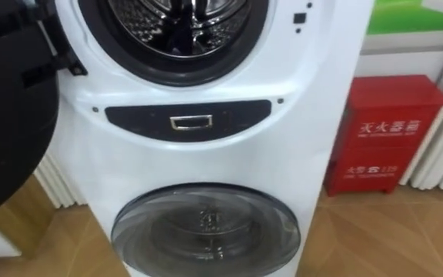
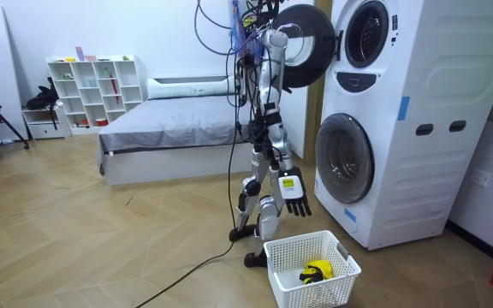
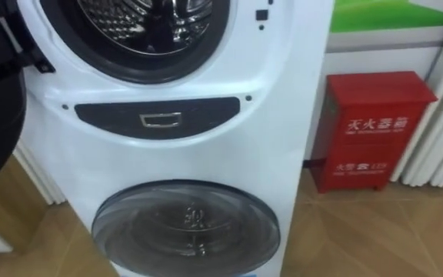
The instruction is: Pick clothes from washing machine
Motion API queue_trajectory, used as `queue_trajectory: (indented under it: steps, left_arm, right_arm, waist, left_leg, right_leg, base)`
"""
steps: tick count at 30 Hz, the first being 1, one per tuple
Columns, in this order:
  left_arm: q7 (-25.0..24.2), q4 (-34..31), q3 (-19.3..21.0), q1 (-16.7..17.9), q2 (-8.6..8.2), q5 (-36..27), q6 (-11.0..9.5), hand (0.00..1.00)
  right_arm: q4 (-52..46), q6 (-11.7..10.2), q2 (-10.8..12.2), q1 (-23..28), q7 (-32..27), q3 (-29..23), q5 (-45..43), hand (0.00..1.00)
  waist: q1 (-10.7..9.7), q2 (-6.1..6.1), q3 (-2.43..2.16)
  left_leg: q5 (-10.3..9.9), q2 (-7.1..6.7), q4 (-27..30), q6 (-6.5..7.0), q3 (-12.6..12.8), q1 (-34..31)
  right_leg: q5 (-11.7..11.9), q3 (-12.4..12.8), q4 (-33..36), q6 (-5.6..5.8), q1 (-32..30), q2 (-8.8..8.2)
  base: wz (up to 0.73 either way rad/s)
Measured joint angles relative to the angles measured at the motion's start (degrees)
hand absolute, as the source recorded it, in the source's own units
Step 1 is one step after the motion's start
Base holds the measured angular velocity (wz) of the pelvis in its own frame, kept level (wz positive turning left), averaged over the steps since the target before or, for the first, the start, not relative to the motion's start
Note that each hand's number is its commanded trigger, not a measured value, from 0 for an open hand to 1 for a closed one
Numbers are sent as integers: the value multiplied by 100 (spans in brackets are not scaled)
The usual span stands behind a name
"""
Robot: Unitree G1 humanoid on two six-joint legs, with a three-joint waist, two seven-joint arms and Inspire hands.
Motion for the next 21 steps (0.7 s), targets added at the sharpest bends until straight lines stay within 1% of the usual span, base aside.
queue_trajectory:
  steps: [1, 2, 4, 6, 7, 8, 9, 11, 13, 14, 16, 17, 18, 19, 20, 21]
  left_arm:
    - [-14, -65, 130, -5, 0, 5, 98, 0]
    - [-11, -119, 174, -6, 1, 10, 162, 0]
    - [44, -318, 259, -15, 11, 19, 320, 0]
    - [86, -425, 401, -14, 35, 23, 442, 0]
    - [90, -439, 415, -14, 89, 35, 502, 0]
    - [88, -451, 415, -15, 109, 41, 534, 0]
    - [93, -461, 415, -23, 122, 71, 558, 0]
    - [162, -507, 416, -39, 122, 181, 563, 0]
    - [246, -764, 451, -37, 126, 334, 794, 0]
    - [280, -815, 458, -37, 127, 349, 846, 0]
    - [452, -1148, 465, -37, 143, 411, 1128, 0]
    - [473, -1196, 465, -37, 169, 414, 1192, 0]
    - [465, -1223, 464, -39, 286, 415, 1345, 0]
    - [459, -1225, 464, -43, 446, 432, 1520, 0]
    - [457, -1225, 464, -44, 538, 465, 1608, 0]
    - [456, -1226, 463, -51, 707, 547, 1755, 0]
  right_arm:
    - [-3, 5, -1, -3, -1, -40, -65, 0]
    - [-8, 8, 0, 0, 0, -77, -84, 0]
    - [-44, 106, 0, 6, -4, -205, -170, 0]
    - [-97, 128, -4, 28, -30, -229, -203, 0]
    - [-149, 127, -9, 40, -48, -270, -245, 0]
    - [-196, 127, -8, 51, -48, -302, -288, 0]
    - [-272, 120, -15, 65, -56, -328, -360, 0]
    - [-321, 115, -14, 48, -53, -438, -424, 0]
    - [-331, 121, -12, 94, -48, -645, -562, 0]
    - [-336, 122, -13, 119, -56, -698, -575, 0]
    - [-369, 130, 6, 238, -98, -918, -625, 0]
    - [-375, 130, 4, 262, -133, -955, -623, 0]
    - [-380, 130, 5, 293, -175, -1084, -626, 0]
    - [-429, 132, 7, 351, -201, -1185, -649, 0]
    - [-456, 133, 8, 381, -210, -1238, -692, 0]
    - [-487, 134, 12, 442, -255, -1340, -841, 0]
  waist:
    - [69, -6, -36]
    - [102, -6, -40]
    - [129, -27, -62]
    - [192, -31, -65]
    - [255, -33, -65]
    - [262, -31, -64]
    - [269, -32, -65]
    - [282, -31, -65]
    - [314, -34, -66]
    - [331, -38, -68]
    - [453, -63, -79]
    - [481, -69, -80]
    - [540, -71, -82]
    - [621, -72, -83]
    - [653, -72, -82]
    - [704, -71, -82]
  left_leg:
    - [0, 0, 1, -1, 0, -27]
    - [0, 3, 1, -1, -14, -38]
    - [6, 7, -1, -10, -227, -117]
    - [7, 22, -2, -12, -323, -115]
    - [8, 27, -2, -13, -357, -104]
    - [8, 26, -2, -13, -400, -102]
    - [8, 18, -2, -13, -521, -107]
    - [8, 19, -2, -13, -588, -127]
    - [8, 23, -4, -14, -628, -131]
    - [8, 23, -4, -14, -630, -130]
    - [8, 28, -6, -14, -628, -129]
    - [8, 29, -7, -14, -629, -126]
    - [8, 32, -19, -14, -632, -106]
    - [8, 34, -24, -14, -646, -84]
    - [8, 34, -24, -14, -667, -79]
    - [8, 34, -27, -14, -788, -71]
  right_leg:
    - [0, -2, -34, 0, -15, 6]
    - [0, -6, -30, 0, -24, 11]
    - [0, -85, -28, -1, -32, 18]
    - [1, -85, -28, -1, -20, 43]
    - [1, -88, -41, -1, -5, 52]
    - [1, -96, -59, -1, 14, 55]
    - [2, -122, -120, -3, 55, 55]
    - [2, -155, -126, -3, 59, 58]
    - [1, -166, -128, -3, 68, 69]
    - [2, -166, -128, -3, 71, 69]
    - [2, -122, -133, -3, 64, 75]
    - [2, -117, -133, -3, 65, 75]
    - [5, -75, -132, -8, 65, 79]
    - [9, -71, -140, -12, 67, 76]
    - [12, -67, -149, -16, 74, 75]
    - [34, -69, -220, -42, 131, 68]
  base:
    - [0]
    - [0]
    - [17]
    - [7]
    - [0]
    - [4]
    - [11]
    - [12]
    - [7]
    - [0]
    - [-5]
    - [-10]
    - [-17]
    - [-21]
    - [-21]
    - [-9]
